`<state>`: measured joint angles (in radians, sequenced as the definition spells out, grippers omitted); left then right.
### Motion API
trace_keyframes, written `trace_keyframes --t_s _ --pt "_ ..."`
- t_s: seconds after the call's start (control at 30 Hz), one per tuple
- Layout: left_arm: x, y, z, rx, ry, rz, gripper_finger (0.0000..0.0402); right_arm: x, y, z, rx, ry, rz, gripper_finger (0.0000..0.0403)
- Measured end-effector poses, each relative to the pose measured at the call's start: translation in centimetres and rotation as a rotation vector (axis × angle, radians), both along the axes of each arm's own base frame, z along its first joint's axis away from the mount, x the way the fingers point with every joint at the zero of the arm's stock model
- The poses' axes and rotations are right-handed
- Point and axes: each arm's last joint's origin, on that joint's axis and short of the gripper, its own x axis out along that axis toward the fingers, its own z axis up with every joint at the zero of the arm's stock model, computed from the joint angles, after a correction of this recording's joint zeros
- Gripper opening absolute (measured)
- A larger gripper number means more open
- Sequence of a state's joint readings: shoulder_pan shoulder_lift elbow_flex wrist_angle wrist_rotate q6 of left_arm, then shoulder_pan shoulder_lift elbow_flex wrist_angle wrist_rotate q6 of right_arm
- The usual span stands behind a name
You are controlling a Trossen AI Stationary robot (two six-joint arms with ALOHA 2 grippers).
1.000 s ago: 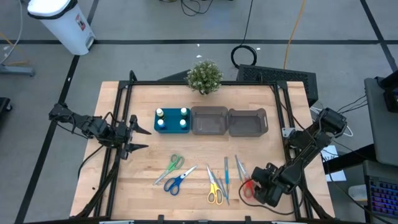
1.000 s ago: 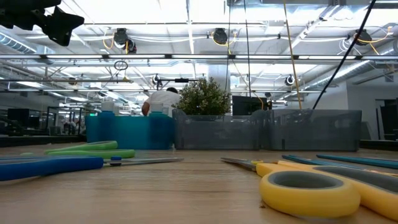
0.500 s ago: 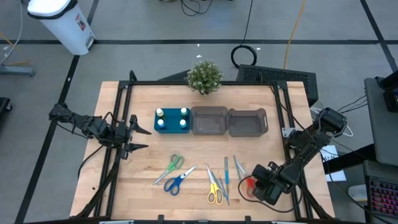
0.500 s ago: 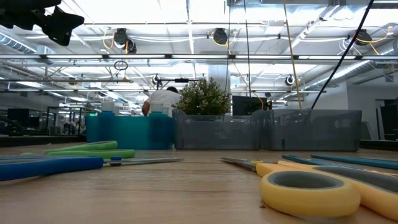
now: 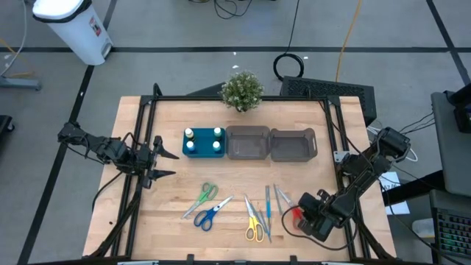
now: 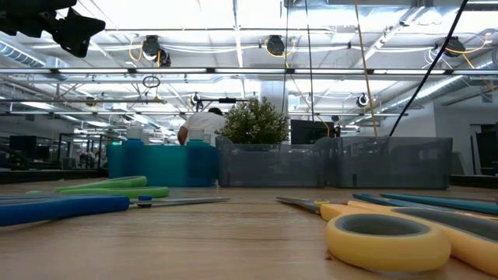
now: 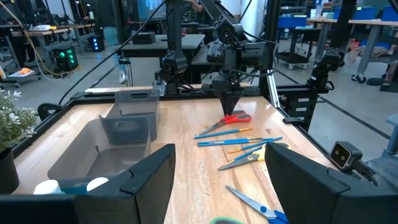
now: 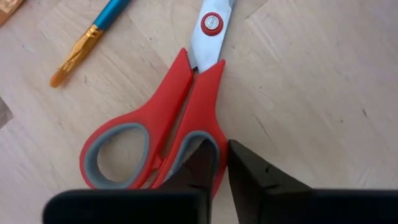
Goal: Pick & Place Paint Supplies
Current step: Put the red scissor into the right black bin
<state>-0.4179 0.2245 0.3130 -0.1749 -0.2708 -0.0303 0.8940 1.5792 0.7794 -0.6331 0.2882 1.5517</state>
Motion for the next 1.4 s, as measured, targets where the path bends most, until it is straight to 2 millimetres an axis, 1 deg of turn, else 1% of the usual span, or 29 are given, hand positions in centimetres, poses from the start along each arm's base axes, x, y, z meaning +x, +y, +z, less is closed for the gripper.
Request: trace_keyframes --t_s 0.27,0.43,0.67,0.9,1.0,1.13,1.4 --pt "0.0 0.0 0.0 0.0 0.0 0.001 0.0253 -0.1 0.0 1.1 0.043 -0.036 0.012 0.0015" --pt "0.0 0.0 0.0 0.0 -0.001 0.0 0.0253 -0.6 -0.5 2.1 0.023 -0.066 0.051 0.0014" --pt "0.0 0.0 0.0 0.0 0.0 0.001 0.0253 -1.2 -0.9 4.4 -0.004 -0.217 0.105 0.0014" --pt "0.0 0.0 0.0 0.0 -0.001 0.001 0.0253 -1.0 -1.7 6.4 -0.145 -0.417 0.186 0.0014" --pt "0.0 0.0 0.0 0.0 -0.001 0.0 0.0253 -0.7 -2.3 7.1 -0.221 -0.47 0.204 0.0014" --pt "0.0 0.0 0.0 0.0 -0.001 0.001 0.0253 0.0 -3.8 8.1 -0.304 -0.491 0.233 0.0016" --pt "0.0 0.0 0.0 0.0 -0.001 0.0 0.0253 1.2 -8.5 10.8 -0.449 -0.472 0.265 0.0018"
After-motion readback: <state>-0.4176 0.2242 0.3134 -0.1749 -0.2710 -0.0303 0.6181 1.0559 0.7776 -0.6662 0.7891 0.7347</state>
